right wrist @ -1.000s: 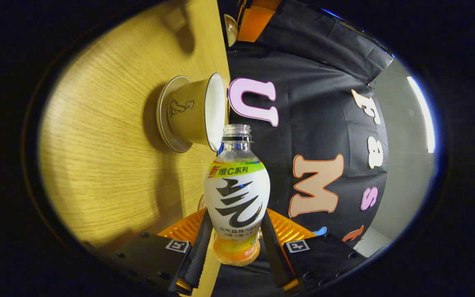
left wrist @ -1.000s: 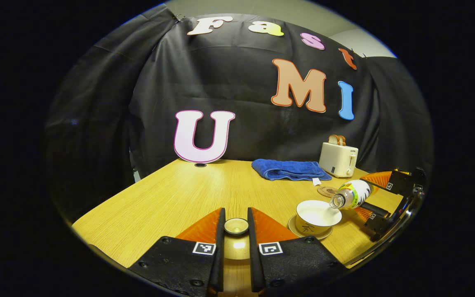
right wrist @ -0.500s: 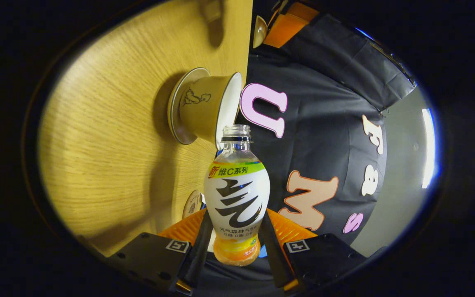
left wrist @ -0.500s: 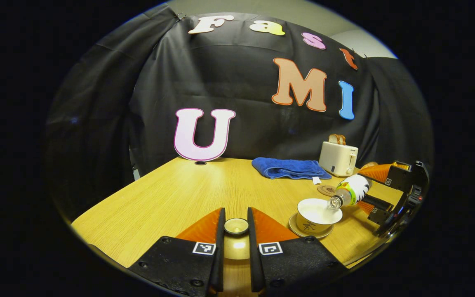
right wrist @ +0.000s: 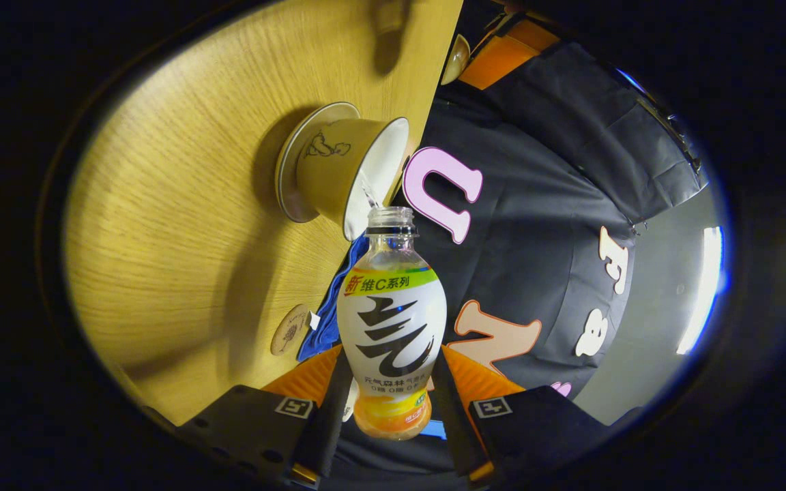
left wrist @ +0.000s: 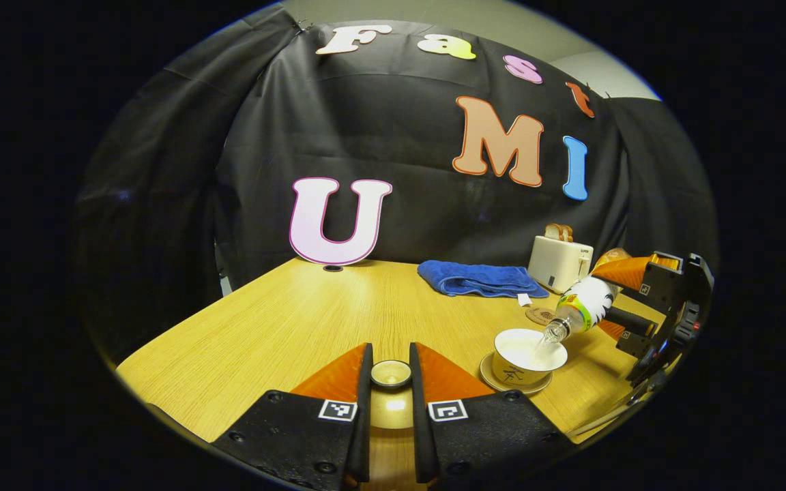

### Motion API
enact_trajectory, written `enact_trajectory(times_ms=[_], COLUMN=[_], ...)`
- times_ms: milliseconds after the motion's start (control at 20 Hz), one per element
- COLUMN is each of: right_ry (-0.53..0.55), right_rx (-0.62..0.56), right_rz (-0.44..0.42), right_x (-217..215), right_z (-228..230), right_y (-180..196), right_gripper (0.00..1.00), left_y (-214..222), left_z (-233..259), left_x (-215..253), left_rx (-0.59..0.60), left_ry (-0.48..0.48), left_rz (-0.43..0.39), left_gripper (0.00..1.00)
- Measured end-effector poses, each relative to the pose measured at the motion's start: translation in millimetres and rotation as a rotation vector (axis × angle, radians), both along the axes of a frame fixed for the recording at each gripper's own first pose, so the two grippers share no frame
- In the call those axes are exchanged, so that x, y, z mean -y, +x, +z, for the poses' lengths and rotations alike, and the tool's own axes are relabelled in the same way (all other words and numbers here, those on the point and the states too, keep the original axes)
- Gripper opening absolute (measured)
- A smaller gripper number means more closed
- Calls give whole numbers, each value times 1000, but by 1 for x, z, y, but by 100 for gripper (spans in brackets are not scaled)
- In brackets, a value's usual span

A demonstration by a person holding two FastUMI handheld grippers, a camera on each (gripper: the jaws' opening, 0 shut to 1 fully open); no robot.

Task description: Open the teacup lid with one hand, grasp the water bottle and pour water into the teacup with the other hand; after pouring, place the water bottle on the coaster and then close the teacup lid.

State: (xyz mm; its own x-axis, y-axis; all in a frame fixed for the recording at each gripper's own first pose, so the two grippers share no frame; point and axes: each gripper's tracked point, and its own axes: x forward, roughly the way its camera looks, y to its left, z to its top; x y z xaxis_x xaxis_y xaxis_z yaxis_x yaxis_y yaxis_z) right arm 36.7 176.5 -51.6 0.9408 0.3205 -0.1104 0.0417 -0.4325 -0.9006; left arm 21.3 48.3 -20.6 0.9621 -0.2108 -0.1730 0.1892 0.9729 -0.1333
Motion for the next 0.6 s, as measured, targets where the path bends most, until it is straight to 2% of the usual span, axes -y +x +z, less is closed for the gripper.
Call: enact_trajectory(times_ms=[350,600], right_ry=[-91,-103], right_rx=[17,5], right_rz=[34,30], right_x=[-4,-4], right_z=[1,0], right_y=[-2,-1], right_gripper=[70,68], left_y=[-1,-1], left_z=[3,3], left_x=[0,0], left_rx=[8,8], left_ry=[3,2], left_rz=[-1,-1], left_gripper=[23,23])
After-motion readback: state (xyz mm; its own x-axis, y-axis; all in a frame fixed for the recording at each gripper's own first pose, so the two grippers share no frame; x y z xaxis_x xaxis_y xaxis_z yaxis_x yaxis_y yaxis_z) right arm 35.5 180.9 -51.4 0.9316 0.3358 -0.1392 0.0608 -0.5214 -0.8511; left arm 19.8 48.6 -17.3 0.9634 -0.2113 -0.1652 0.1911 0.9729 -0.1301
